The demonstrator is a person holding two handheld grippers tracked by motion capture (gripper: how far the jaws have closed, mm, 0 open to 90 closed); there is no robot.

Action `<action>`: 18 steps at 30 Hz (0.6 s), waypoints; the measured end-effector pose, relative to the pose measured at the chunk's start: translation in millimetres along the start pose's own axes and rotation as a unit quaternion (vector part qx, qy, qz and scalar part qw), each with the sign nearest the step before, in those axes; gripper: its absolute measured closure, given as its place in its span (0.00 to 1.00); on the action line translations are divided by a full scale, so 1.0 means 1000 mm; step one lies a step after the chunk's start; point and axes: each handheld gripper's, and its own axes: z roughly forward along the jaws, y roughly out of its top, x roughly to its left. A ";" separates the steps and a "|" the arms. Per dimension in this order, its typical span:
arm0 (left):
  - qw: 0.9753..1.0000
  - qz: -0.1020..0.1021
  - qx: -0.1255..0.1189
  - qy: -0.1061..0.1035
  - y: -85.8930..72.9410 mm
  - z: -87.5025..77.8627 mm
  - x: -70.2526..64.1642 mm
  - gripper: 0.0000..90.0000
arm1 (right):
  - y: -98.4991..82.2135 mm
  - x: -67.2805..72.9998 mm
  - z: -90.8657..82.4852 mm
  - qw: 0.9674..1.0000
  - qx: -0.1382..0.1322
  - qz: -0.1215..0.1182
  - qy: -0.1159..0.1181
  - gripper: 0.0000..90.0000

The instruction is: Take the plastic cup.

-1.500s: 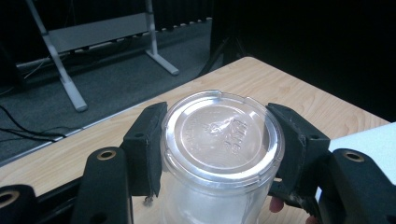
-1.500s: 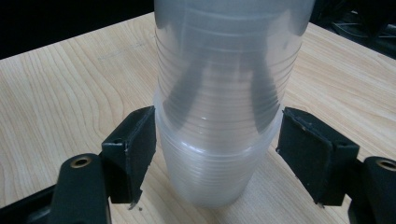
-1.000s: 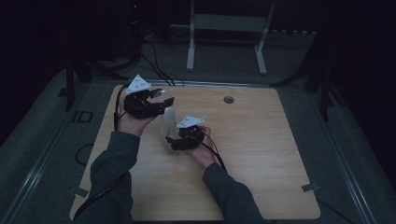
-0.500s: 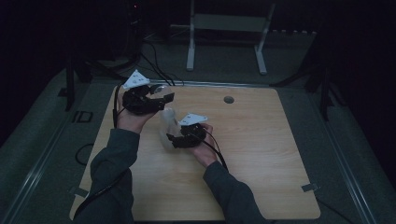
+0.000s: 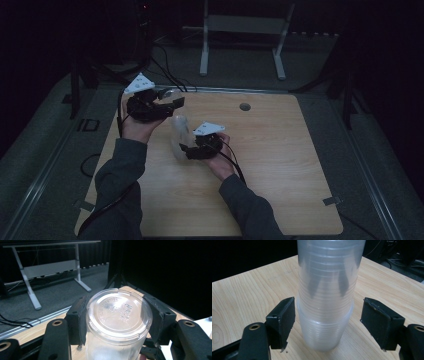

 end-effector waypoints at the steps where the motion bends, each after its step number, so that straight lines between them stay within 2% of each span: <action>1: 1.000 -0.003 -0.003 -0.001 0.001 -0.003 0.001 0.46 | 0.000 0.000 0.000 1.000 0.000 0.000 0.000 0.30; 9: 0.999 -0.035 -0.025 -0.014 0.000 -0.020 0.007 0.47 | 0.001 0.002 -0.007 1.000 -0.005 -0.006 0.002 0.30; 18: 0.998 -0.051 -0.031 -0.014 -0.002 -0.033 0.012 0.47 | 0.000 0.002 -0.013 1.000 0.001 -0.020 -0.003 0.29</action>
